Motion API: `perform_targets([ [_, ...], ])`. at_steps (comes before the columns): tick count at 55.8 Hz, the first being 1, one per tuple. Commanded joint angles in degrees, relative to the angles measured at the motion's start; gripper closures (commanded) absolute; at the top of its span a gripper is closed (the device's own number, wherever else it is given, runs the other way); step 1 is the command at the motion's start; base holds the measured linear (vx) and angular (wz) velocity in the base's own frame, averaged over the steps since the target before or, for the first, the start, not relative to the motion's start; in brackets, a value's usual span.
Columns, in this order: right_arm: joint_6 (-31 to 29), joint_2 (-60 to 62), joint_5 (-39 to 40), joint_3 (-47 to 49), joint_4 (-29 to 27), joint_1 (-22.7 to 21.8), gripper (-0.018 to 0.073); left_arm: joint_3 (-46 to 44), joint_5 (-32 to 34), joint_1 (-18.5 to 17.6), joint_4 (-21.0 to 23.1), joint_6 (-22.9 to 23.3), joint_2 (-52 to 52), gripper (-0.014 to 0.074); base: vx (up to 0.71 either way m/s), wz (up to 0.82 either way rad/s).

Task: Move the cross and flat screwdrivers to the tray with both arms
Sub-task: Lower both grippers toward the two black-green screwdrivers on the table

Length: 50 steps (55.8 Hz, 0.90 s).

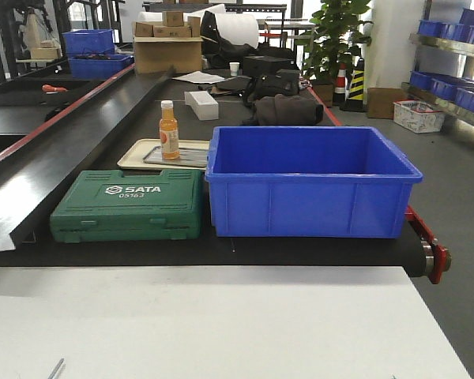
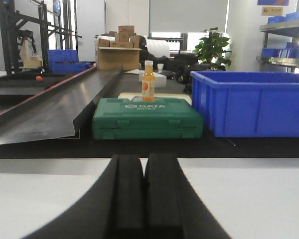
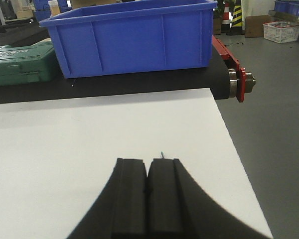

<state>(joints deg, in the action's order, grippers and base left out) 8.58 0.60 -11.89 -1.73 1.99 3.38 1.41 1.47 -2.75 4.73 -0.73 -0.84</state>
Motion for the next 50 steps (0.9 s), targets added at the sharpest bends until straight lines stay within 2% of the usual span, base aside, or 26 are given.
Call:
perform_targets([
  [1, -0.2, 0.3, 7.9, -0.4, 0.5, -0.3, 0.0567, -2.1, 7.1, -0.2, 0.1, 0.7, 0.1, 0.0601, 0.00, 0.00],
  [6, -0.1, 0.3, 16.5, -0.4, 0.5, -0.3, 0.0567, -2.3, 11.0, -0.2, 0.1, 0.7, 0.1, 0.0599, 0.00, 0.00],
  [9, -0.1, 0.3, 22.8, -0.2, 0.5, -0.3, 0.0567, -3.4, 10.4, -0.2, 0.1, 0.7, 0.3, 0.0596, 0.00, 0.00],
  [12, -0.1, 0.1, 25.7, 0.9, 0.5, -0.3, 0.0567, -5.5, 8.5, -0.2, 0.1, 0.7, 1.1, 0.0592, 0.00, 0.00],
  [27, -0.1, -12.0, 14.5, 14.8, 0.5, -0.3, 0.0561, -20.7, 4.9, -0.2, 0.0, -0.1, 15.0, 0.0535, 0.00, 0.00],
  [36, -0.2, -22.3, 13.2, 17.2, 0.5, -0.3, 0.0529, -23.1, 4.7, -0.2, 0.0, 0.0, 27.0, 0.0482, 0.00, 0.00],
  [42, -0.2, -28.3, 13.0, 17.2, 0.5, -0.3, 0.0460, -23.1, 3.6, -0.2, 0.0, 0.0, 34.3, 0.0423, 0.00, 0.00],
  [50, -0.2, -36.0, 13.3, 17.2, 0.5, -0.3, 0.0283, -23.1, 2.8, -0.2, 0.0, 0.0, 43.1, 0.0292, 0.00, 0.00],
])
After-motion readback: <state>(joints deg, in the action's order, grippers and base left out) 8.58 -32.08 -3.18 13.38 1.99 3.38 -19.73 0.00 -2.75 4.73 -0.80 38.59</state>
